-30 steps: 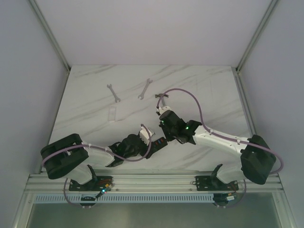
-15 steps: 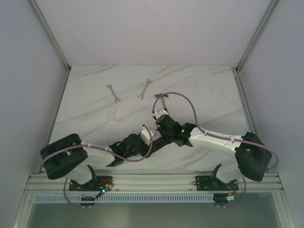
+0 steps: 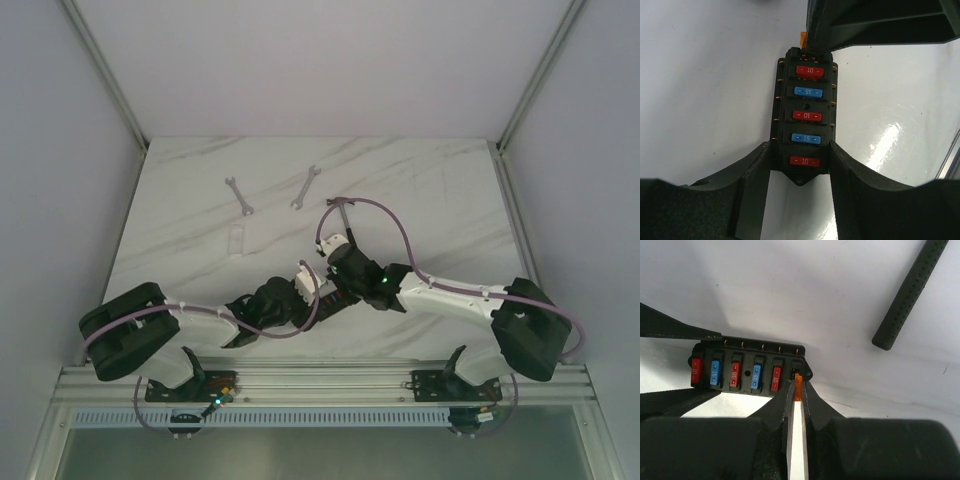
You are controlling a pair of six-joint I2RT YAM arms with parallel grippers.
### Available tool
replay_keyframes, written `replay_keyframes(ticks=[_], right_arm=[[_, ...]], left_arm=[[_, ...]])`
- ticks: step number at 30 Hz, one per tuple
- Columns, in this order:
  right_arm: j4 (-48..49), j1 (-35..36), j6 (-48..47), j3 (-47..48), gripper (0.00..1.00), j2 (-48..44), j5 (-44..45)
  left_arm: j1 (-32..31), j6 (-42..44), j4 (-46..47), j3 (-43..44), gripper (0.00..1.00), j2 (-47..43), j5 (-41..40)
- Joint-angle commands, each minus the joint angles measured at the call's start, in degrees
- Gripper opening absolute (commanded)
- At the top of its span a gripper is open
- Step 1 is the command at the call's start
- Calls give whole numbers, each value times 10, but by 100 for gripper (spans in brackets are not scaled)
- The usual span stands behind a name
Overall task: Snap on the fuse box
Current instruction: Install the fuse at the fuse box base.
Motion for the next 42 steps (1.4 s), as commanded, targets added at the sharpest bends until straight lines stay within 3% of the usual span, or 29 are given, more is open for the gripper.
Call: replay_keyframes(ticks=[1,39,42], right_arm=[[28,3,-8,-12,0,5,-12],[-11,6,21,13,0,60,-32],[-16,7,28,17,1,57,-33]], left_arm=[[6,9,-13,-9,56,-10,17],[8,17,47,-40,54,-15,8],[7,15,50,-46,58,-19,1]])
